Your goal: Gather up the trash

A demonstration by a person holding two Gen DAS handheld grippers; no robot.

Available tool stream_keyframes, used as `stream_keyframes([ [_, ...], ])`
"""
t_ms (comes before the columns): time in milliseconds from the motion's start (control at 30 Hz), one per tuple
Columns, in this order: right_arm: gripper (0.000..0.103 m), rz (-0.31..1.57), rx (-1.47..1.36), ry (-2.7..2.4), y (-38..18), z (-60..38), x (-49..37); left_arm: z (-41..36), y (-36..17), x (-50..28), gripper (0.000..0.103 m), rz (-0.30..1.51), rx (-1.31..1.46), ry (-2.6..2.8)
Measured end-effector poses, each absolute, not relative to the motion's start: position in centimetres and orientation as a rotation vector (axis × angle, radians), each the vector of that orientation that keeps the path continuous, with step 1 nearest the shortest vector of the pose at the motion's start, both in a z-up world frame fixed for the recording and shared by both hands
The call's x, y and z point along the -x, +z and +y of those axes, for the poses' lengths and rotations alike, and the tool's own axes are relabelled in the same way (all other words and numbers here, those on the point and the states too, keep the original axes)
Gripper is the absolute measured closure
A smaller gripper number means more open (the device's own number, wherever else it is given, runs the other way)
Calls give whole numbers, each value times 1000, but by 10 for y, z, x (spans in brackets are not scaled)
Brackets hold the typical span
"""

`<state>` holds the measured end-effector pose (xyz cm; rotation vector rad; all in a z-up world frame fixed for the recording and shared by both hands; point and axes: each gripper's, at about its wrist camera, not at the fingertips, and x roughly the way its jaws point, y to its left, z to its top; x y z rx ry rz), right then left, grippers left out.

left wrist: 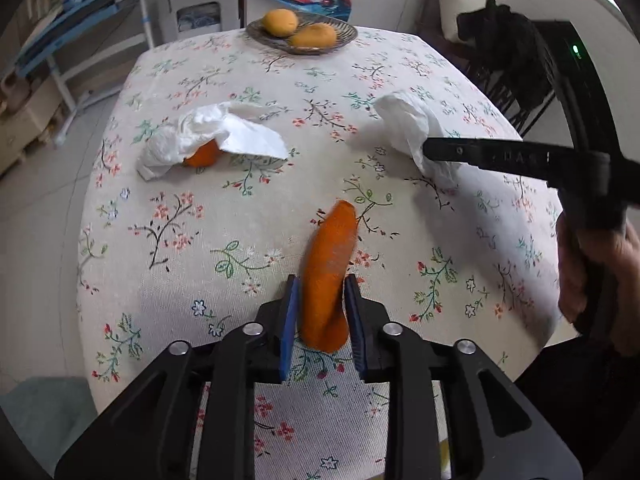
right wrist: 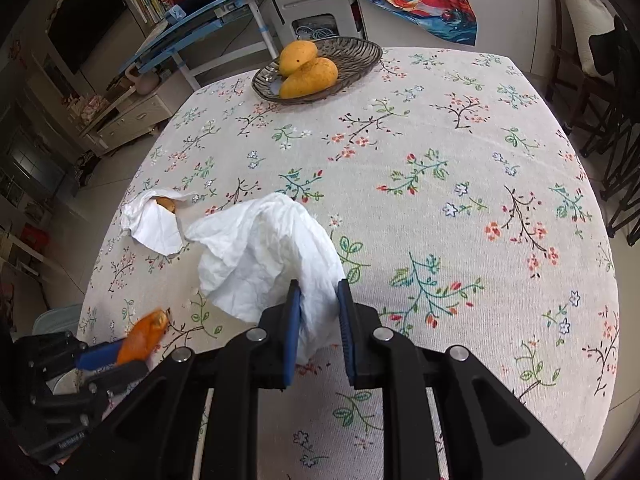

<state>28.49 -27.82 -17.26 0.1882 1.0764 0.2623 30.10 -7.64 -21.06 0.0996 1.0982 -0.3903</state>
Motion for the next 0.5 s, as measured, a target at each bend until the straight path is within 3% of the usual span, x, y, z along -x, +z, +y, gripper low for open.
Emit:
stream_keyframes([
  [33, 60, 1073, -191, 260, -172, -279, -285, -77, -210, -301, 68, 1090, -107, -384],
  [133, 51, 1039, -213, 273, -169, -280, -282, -78, -205, -303, 59, 1061, -94, -367],
  [233, 40, 1002, -227, 291, -163, -278, -283, -80, -205, -303, 56, 1047, -113, -354],
  [500, 35, 1002, -191, 298, -168, -262, -290, -89, -213, -305, 58, 1061, -149, -349],
])
